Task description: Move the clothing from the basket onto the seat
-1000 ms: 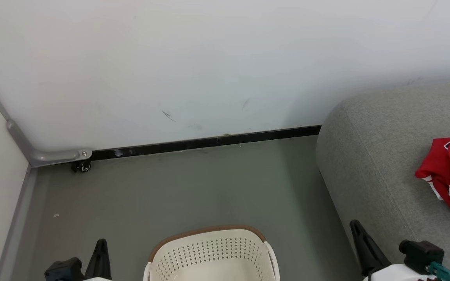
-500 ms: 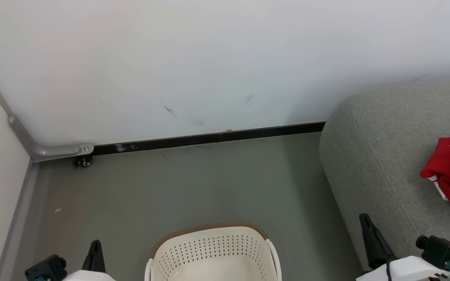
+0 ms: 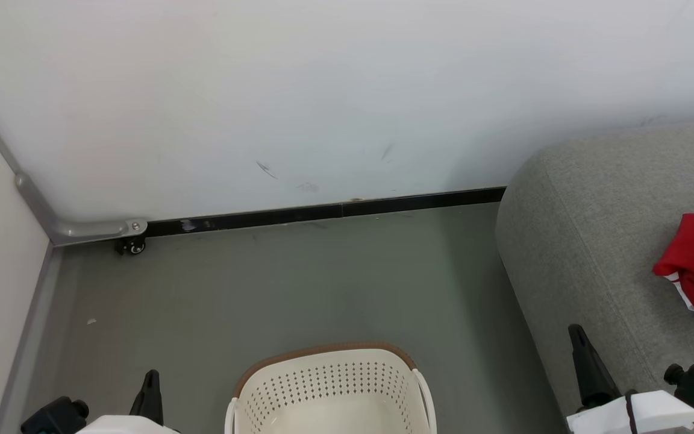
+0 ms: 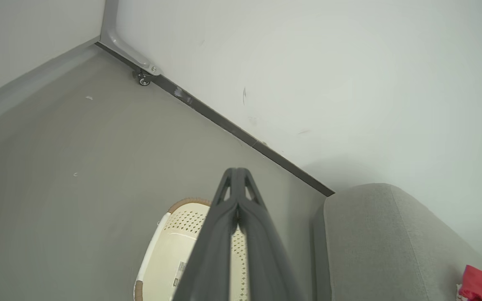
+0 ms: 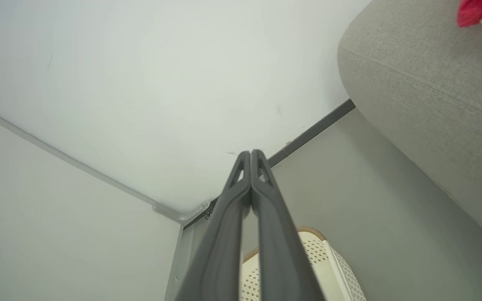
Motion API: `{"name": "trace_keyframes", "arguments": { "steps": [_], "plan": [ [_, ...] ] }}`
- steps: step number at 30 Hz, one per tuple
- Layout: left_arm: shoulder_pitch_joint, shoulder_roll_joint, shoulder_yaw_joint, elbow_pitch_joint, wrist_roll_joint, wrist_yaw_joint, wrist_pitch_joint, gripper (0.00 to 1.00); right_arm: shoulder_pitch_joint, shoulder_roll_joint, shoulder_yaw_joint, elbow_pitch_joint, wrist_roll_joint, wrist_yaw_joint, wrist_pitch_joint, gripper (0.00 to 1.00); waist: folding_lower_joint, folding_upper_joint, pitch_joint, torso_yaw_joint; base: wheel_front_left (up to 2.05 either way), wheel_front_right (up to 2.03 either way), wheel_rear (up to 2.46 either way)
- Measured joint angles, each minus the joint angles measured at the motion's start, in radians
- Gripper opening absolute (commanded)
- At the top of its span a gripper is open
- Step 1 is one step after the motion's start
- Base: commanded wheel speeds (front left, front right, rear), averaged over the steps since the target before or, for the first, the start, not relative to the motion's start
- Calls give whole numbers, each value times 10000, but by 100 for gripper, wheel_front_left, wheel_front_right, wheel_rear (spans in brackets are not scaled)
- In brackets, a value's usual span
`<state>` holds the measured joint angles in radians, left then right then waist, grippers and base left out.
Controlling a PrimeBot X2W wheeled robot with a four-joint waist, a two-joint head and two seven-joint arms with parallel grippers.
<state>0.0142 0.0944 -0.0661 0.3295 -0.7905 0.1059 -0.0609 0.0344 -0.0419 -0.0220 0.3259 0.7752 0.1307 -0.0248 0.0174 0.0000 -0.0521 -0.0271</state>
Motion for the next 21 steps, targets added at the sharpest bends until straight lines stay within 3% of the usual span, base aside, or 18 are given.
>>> {"name": "trace_keyframes", "arguments": {
  "steps": [6, 21],
  "plan": [
    [-72, -56, 171, -35, -834, -244, 182, 0, -163, 2, -107, -52, 857, 0, 165, 0, -12, 0, 26, 30, 0, 0, 0],
    [-283, -192, 606, -94, -3089, -892, 673, 0, -392, 6, -426, -155, 3149, -2, 453, 0, -140, 0, 236, 106, 0, 0, 0]
  ]
}}
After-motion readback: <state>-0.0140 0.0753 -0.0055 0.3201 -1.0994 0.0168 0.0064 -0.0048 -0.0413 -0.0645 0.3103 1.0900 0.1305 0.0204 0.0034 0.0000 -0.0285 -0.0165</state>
